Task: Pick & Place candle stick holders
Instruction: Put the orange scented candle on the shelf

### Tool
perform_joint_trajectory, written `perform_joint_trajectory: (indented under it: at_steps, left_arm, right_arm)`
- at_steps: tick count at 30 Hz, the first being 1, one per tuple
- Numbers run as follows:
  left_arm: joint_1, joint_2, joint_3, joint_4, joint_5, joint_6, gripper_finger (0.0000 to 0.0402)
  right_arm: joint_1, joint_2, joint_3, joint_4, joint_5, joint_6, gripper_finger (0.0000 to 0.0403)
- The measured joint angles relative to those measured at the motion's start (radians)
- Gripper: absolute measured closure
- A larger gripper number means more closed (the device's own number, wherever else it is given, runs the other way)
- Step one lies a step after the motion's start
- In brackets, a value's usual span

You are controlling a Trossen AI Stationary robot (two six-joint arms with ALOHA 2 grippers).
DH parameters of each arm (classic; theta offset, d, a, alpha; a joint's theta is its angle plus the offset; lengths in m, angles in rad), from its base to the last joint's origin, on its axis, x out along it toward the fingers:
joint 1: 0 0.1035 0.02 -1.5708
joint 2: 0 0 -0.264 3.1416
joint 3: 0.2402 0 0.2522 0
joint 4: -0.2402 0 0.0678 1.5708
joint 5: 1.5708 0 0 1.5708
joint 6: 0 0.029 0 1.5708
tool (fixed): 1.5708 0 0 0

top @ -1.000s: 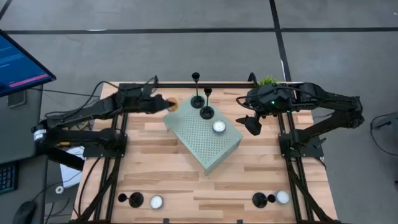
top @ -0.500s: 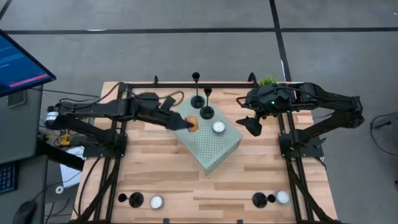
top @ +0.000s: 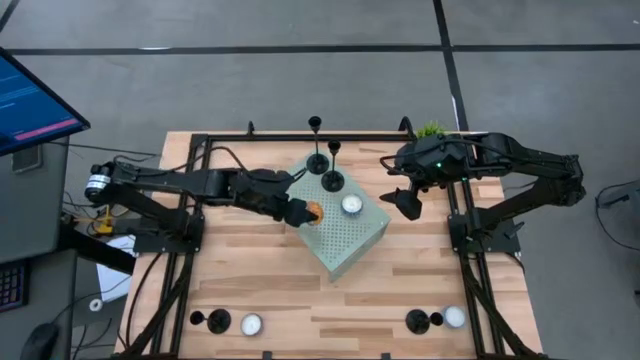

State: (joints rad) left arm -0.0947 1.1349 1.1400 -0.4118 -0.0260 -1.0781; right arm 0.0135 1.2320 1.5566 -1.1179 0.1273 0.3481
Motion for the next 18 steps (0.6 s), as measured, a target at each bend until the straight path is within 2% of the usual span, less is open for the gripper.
perform_joint_trajectory:
  at_steps: [7, 18]
  left_arm:
    - [-0.003, 0.007, 0.000, -0.160, -0.001, -0.025, 0.0108]
    - [0.024, 0.057, 0.001, -0.166, -0.008, -0.065, 0.0108]
  right_arm:
    - [0.000, 0.000, 0.000, 0.000, 0.000, -0.007, 0.0045]
    - [0.000, 0.000, 0.000, 0.004, 0.000, -0.007, 0.0045]
